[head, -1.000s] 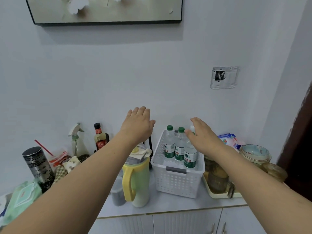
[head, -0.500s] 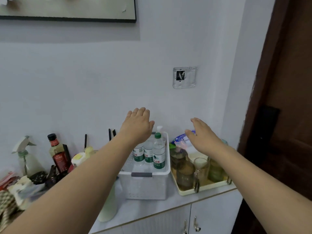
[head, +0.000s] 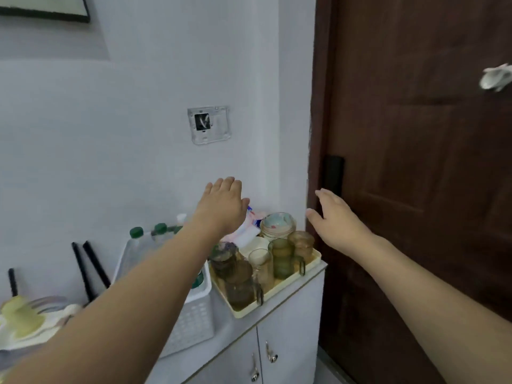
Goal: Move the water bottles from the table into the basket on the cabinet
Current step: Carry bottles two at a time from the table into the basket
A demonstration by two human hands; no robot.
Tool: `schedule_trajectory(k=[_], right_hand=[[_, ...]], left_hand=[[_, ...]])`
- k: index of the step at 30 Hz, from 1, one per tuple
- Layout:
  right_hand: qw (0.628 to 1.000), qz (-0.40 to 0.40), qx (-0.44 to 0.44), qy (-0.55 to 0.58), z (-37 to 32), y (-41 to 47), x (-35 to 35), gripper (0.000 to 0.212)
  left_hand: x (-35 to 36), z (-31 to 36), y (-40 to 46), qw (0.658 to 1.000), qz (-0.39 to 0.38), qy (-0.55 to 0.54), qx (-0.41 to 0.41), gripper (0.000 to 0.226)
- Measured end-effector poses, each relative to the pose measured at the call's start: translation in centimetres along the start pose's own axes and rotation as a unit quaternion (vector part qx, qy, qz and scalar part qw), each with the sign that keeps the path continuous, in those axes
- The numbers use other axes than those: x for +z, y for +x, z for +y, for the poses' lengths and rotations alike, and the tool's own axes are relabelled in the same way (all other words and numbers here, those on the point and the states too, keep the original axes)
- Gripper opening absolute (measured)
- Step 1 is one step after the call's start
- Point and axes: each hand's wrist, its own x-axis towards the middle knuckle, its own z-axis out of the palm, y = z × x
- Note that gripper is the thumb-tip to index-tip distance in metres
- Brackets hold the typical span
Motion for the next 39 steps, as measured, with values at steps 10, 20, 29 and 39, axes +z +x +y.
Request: schedule_trajectory(k=[10, 20, 29, 39], right_hand=[[0.971, 0.106, 0.204, -0.067, 9.7, -13.8, -8.7, 0.061], [0.922, 0.180, 0.329, -0.092, 16.6, -31.5, -17.1, 0.062], [0.880, 0.206, 0.414, -0.109, 18.6, -42.9, -21.3, 0.058], [0.813, 0.235, 0.519, -0.117, 19.8, -54.6, -22.2, 0.059]], left_hand=[[0.1, 17.6, 0.2, 0.977, 0.003, -0.079, 0.197, 0.054], [-4.0, 36.3, -8.1, 0.931, -0.022, -0.140, 0.336, 0.059], [-6.0, 47.4, -15.5, 0.874, -0.026, -0.185, 0.450, 0.058], [-8.4, 56.1, -24.7, 0.770, -0.058, -0.224, 0.595, 0.052]])
